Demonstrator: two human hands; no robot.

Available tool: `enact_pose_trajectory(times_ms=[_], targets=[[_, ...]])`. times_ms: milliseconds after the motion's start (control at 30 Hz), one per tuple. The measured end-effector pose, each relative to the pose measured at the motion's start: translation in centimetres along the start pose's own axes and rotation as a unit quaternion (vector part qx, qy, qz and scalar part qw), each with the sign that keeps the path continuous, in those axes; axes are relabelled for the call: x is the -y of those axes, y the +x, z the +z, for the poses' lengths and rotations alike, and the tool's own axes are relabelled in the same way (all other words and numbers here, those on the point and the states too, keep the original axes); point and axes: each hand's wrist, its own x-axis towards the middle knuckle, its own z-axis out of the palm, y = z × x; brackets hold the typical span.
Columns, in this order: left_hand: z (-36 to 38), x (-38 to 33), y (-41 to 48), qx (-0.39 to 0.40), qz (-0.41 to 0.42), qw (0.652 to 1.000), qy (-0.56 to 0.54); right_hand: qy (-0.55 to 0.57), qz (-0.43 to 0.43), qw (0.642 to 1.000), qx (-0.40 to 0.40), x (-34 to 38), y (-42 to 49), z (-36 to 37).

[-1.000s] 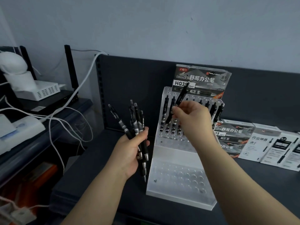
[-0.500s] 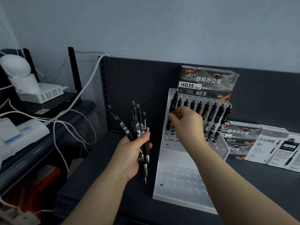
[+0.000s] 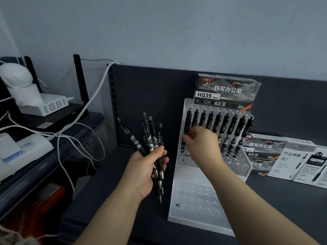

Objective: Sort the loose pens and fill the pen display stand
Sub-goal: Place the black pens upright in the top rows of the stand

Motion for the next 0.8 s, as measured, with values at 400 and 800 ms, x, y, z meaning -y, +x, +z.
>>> enact_pose_trajectory(times_ms=[400,800], targets=[[1.1,0.3,-0.8,0.068,0.028,0.997,0.033,0.251,0.032,0.955,0.156,2.0,-3.8,-1.7],[0.5,0.1,-0.3,0.016,0.021,0.999,0.048,0.261,0.013,0.964,-0.054,1.6,-0.7,-5.4]])
